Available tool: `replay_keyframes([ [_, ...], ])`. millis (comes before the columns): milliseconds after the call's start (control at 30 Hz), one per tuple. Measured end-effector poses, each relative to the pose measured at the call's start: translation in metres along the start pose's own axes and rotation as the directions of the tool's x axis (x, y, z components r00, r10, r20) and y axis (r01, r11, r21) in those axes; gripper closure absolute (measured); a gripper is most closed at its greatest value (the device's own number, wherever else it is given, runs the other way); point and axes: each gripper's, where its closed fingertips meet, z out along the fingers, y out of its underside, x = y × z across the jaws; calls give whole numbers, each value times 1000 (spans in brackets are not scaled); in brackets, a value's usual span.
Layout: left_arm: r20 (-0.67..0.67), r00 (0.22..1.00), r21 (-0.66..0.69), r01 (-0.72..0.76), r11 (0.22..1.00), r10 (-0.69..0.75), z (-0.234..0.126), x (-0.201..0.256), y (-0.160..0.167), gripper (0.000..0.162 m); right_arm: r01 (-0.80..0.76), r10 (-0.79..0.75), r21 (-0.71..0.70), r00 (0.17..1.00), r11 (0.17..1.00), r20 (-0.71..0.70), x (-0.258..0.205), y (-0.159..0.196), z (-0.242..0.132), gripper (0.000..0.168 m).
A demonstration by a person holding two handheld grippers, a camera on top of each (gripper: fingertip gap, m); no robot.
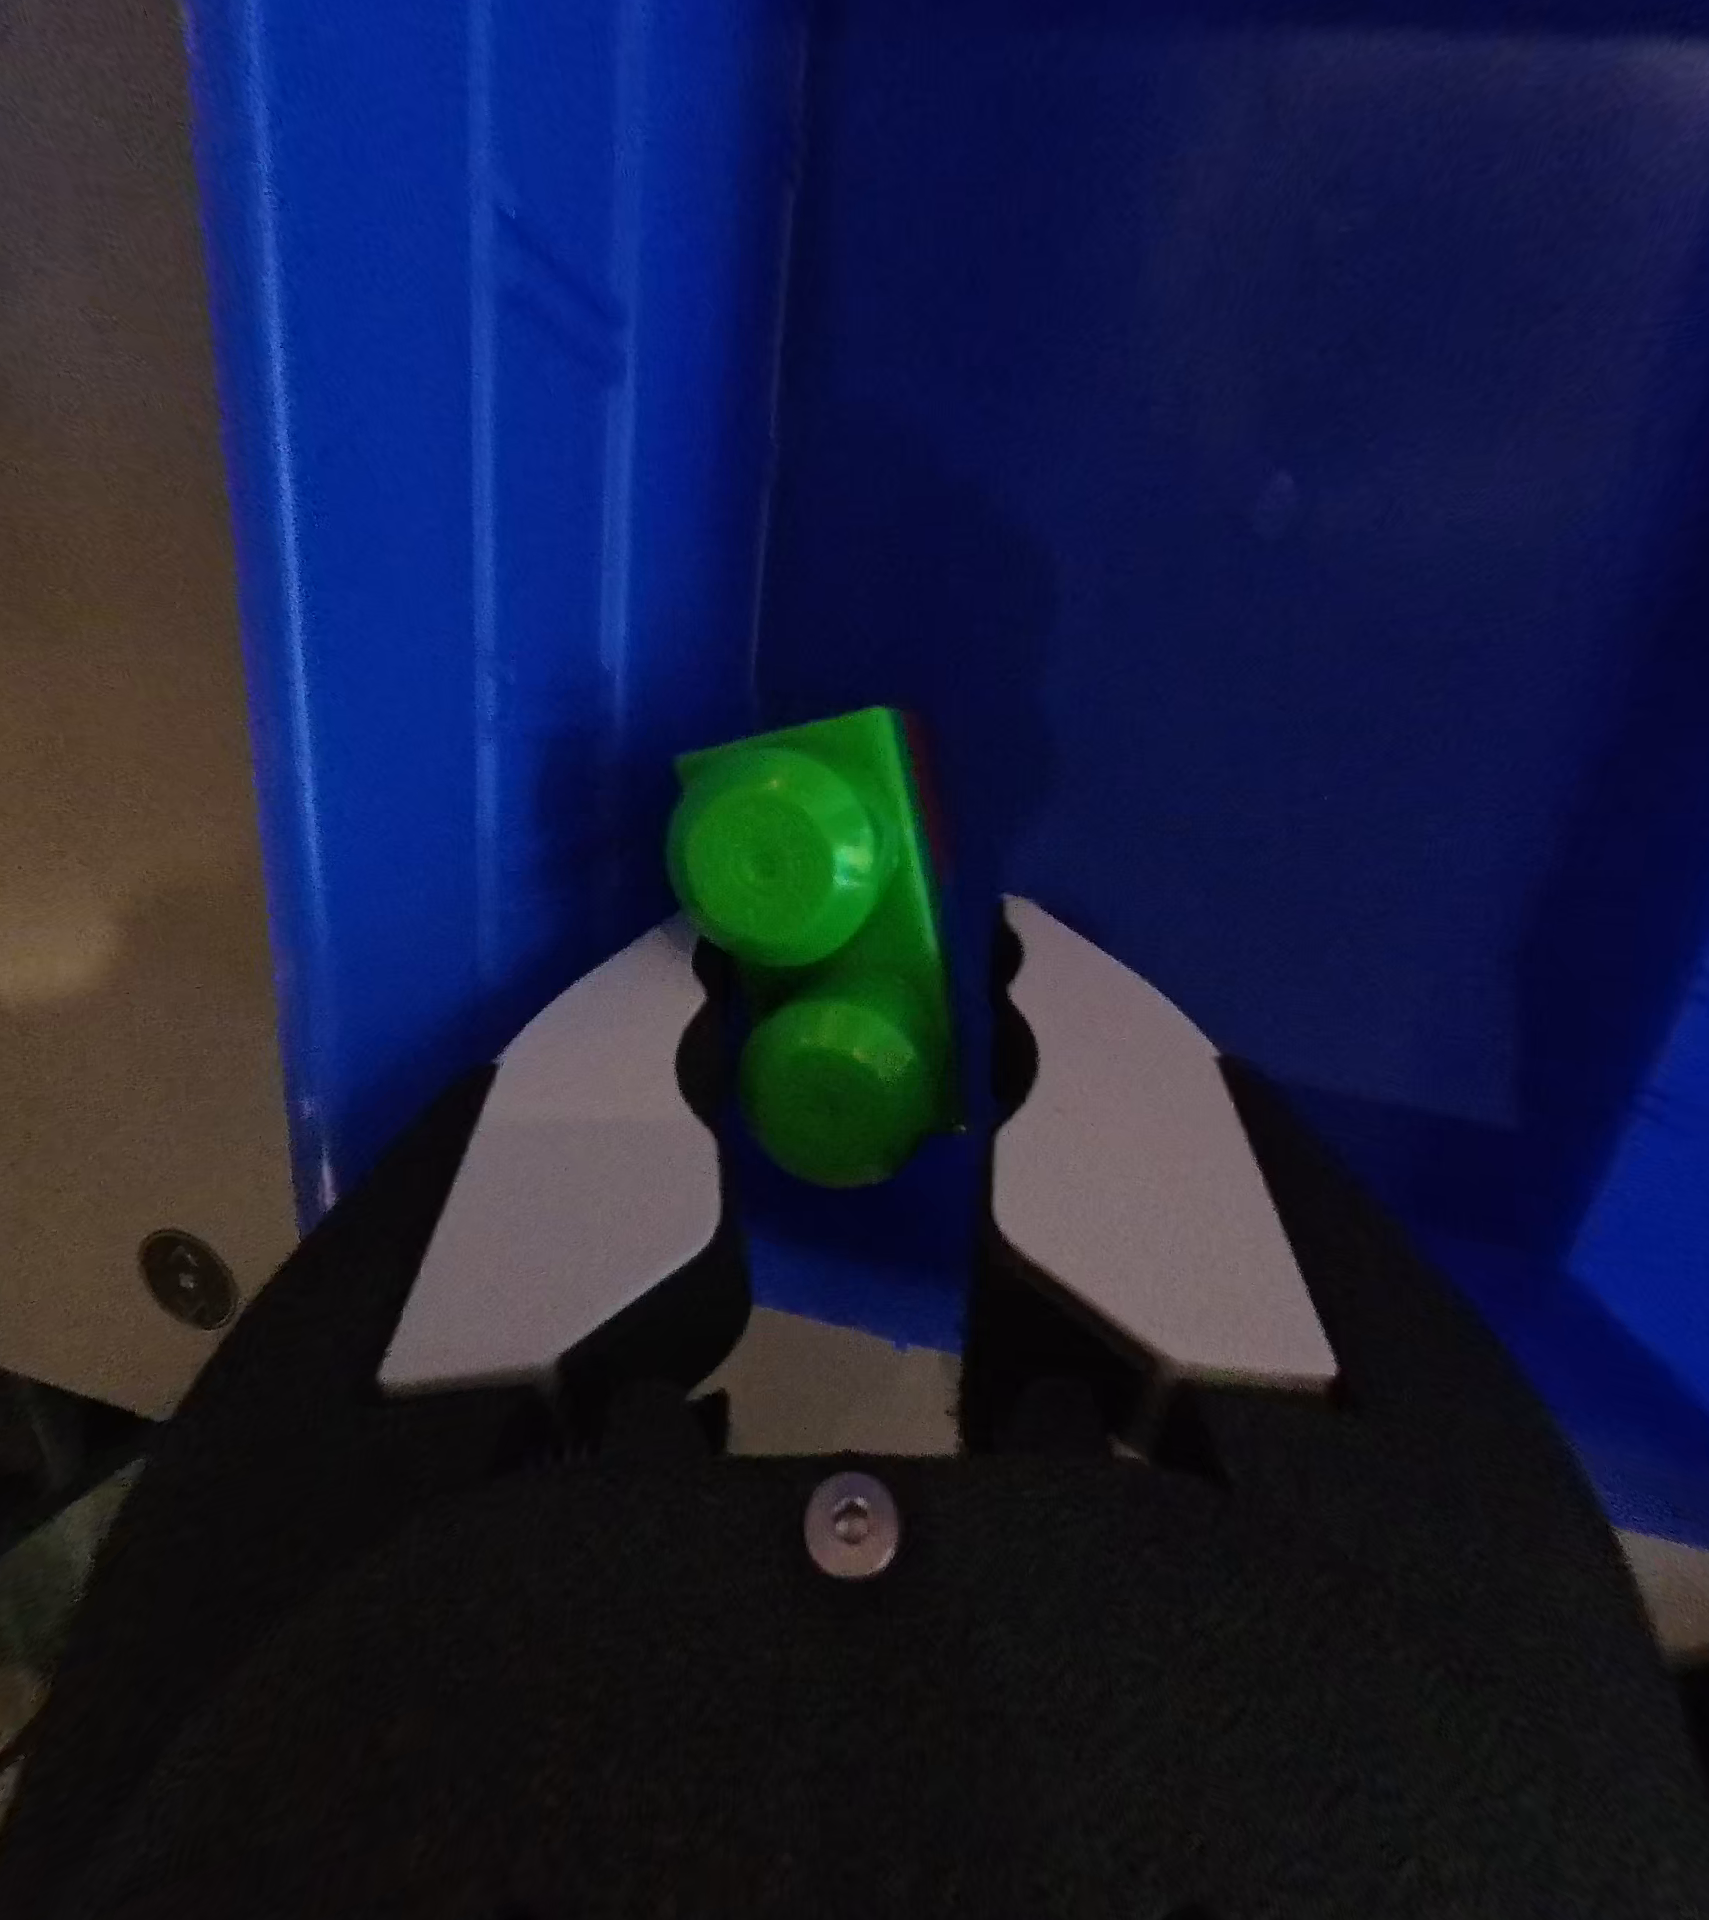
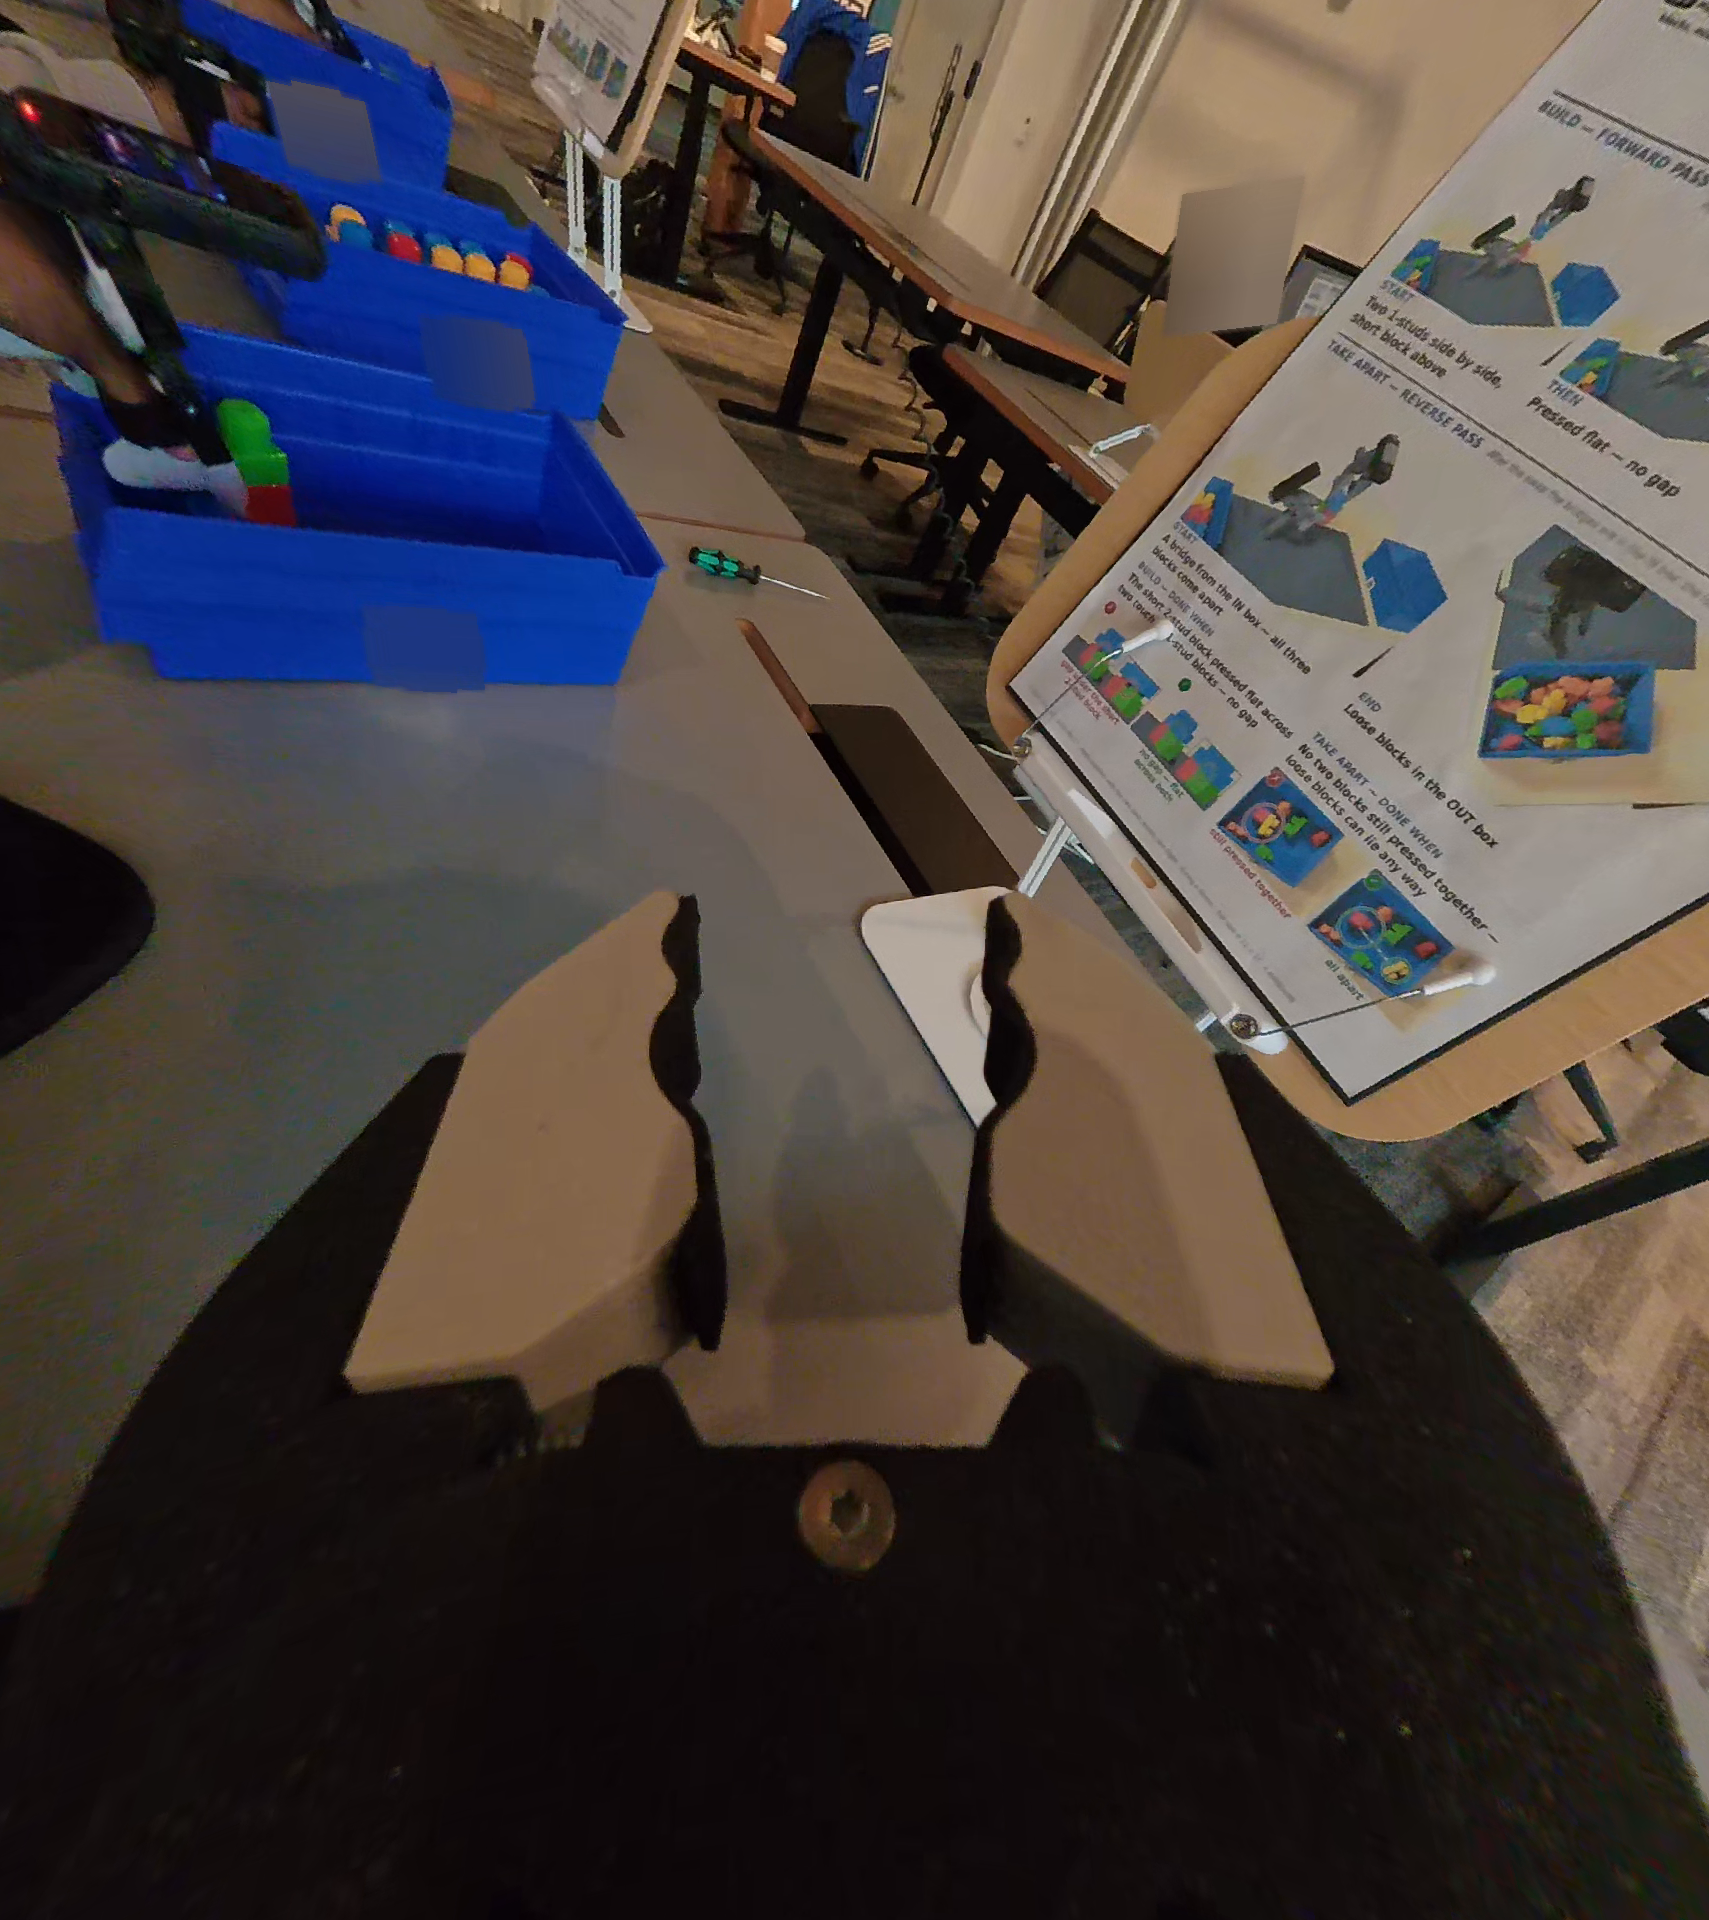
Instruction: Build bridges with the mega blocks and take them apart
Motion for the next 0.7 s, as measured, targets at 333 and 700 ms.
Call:
replay_keyframes([
  [333, -34, 998, 303, -32, 953, 44, -56, 12, -43, 123, 3, -3, -1, 997, 1000, 80, -17, -1, 16, 116],
  [700, -290, 565, 945, 42, 324, 773, -314, 263, -114, 124, -50, 44, 32, 982, 998, 186, -35, -4, 36, 116],
])
